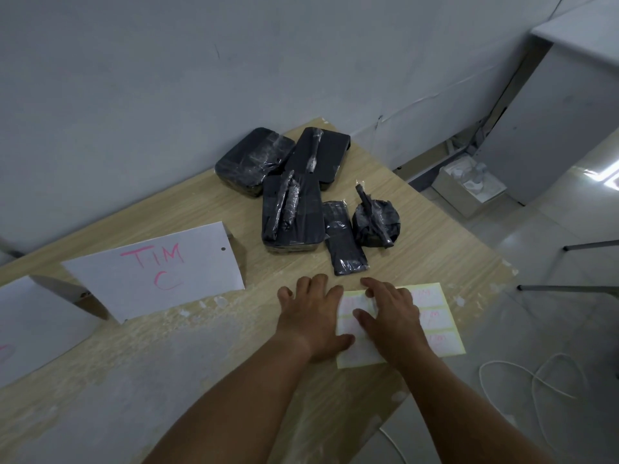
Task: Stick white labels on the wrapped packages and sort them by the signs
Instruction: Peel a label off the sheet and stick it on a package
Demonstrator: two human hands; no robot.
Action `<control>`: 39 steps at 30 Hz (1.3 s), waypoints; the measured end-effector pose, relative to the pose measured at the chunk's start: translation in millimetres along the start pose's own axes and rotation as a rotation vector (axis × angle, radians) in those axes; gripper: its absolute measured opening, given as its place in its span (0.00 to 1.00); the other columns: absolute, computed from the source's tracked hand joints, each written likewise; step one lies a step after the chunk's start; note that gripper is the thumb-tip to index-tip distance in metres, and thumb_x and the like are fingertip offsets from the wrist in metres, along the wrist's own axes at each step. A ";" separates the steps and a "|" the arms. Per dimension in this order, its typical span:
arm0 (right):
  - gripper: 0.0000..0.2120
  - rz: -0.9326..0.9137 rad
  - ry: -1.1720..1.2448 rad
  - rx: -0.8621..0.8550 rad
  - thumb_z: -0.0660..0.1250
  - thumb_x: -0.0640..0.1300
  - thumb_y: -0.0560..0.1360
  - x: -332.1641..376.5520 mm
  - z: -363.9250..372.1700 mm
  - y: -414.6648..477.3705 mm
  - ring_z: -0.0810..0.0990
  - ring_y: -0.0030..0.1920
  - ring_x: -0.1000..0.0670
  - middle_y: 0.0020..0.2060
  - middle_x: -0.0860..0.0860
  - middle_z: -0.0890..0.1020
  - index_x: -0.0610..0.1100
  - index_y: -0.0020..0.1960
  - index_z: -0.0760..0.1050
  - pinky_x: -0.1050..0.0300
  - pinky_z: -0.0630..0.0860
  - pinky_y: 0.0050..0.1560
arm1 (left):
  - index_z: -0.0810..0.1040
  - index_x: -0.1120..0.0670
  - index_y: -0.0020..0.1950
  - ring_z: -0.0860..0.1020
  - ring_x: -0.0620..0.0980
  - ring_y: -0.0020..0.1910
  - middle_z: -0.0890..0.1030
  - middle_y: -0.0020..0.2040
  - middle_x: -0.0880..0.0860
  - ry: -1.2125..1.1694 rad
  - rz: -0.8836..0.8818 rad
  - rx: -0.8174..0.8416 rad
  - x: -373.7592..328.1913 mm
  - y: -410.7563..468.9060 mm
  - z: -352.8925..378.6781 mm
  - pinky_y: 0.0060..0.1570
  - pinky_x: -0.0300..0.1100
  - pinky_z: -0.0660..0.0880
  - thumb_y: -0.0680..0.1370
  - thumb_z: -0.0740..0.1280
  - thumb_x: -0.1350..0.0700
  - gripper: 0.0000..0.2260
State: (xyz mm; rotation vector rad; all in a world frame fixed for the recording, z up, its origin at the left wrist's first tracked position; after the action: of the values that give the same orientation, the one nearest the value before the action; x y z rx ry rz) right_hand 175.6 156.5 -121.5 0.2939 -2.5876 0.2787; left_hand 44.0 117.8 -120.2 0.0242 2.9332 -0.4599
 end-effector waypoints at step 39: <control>0.17 0.063 0.474 -0.085 0.71 0.38 0.72 -39.2 -18.1 -3.6 0.77 0.49 0.61 0.48 0.59 0.79 0.54 0.56 0.73 0.73 0.69 0.45 | 0.59 0.52 0.73 0.68 0.54 0.60 0.70 0.63 0.53 -0.155 -0.229 -0.133 -22.9 -1.6 -12.8 0.57 0.46 0.68 0.71 0.69 0.44 0.35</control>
State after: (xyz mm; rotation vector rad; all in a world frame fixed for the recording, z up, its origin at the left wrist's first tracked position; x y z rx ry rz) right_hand 218.1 163.6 -125.8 0.0992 -2.1349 0.2271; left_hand 64.3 120.4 -103.8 -0.3507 2.8168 -0.2813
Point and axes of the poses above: each hand's wrist, its own y-axis towards the middle knuckle, its own z-axis out of the palm, x = y × z, the point moved 10 cm from there along y, towards the middle knuckle
